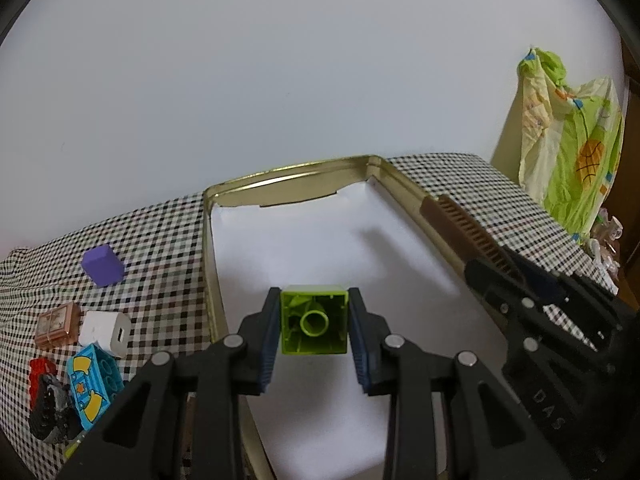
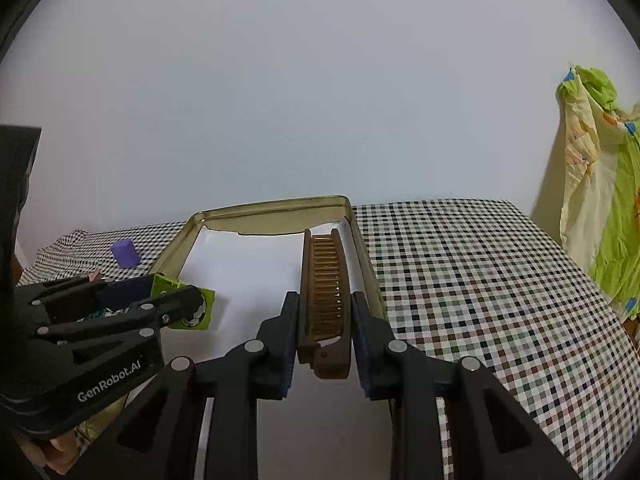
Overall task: Organize rigid objects
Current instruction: 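Carry the lime brick and brown comb into the gold tray and release both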
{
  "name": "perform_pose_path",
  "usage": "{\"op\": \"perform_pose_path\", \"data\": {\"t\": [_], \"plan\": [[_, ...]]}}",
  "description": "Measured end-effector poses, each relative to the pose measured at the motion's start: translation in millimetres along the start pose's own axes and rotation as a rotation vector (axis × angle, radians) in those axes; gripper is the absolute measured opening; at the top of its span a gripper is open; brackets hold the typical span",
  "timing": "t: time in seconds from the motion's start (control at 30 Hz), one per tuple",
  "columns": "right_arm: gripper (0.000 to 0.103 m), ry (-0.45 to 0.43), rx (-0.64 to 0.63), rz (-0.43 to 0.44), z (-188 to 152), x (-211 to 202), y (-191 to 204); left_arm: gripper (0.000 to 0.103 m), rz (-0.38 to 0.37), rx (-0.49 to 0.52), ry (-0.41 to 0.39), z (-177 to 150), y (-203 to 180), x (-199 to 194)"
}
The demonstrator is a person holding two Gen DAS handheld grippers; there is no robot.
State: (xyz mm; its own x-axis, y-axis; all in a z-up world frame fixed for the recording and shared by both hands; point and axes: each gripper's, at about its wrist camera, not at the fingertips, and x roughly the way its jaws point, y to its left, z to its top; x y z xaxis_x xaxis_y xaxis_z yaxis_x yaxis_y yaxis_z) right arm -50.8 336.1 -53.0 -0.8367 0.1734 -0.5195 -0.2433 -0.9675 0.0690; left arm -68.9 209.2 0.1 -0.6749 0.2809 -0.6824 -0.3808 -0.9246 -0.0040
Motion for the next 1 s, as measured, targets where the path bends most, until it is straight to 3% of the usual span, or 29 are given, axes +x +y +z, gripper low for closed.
{"op": "perform_pose_path", "data": {"t": [0.53, 0.6, 0.67, 0.73, 0.77, 0.8, 0.87, 1.0], "plan": [[0.028, 0.034, 0.019, 0.005, -1, 13, 1, 0.032, 0.058, 0.014, 0.044, 1, 4, 9], [0.031, 0.029, 0.021, -0.003, -1, 12, 1, 0.064, 0.063, 0.009, 0.034, 2, 6, 6], [0.043, 0.015, 0.034, -0.023, -1, 10, -1, 0.077, 0.064, 0.009, -0.011, 2, 6, -2], [0.053, -0.012, 0.064, -0.037, -1, 4, -6, 0.089, 0.111, 0.023, -0.054, 2, 7, -9], [0.059, -0.034, 0.091, -0.044, -1, 0, -11, 0.101, 0.128, 0.024, -0.070, 2, 8, -11], [0.062, -0.055, 0.121, -0.047, -2, -4, -17, 0.103, 0.139, 0.018, -0.087, 2, 11, -14], [0.080, -0.104, 0.196, -0.034, -1, -12, -29, 0.103, 0.129, 0.003, -0.118, 2, 17, -21], [0.082, -0.148, 0.271, -0.051, -2, -19, -43, 0.103, 0.136, -0.008, -0.161, -3, 28, -31]]}}
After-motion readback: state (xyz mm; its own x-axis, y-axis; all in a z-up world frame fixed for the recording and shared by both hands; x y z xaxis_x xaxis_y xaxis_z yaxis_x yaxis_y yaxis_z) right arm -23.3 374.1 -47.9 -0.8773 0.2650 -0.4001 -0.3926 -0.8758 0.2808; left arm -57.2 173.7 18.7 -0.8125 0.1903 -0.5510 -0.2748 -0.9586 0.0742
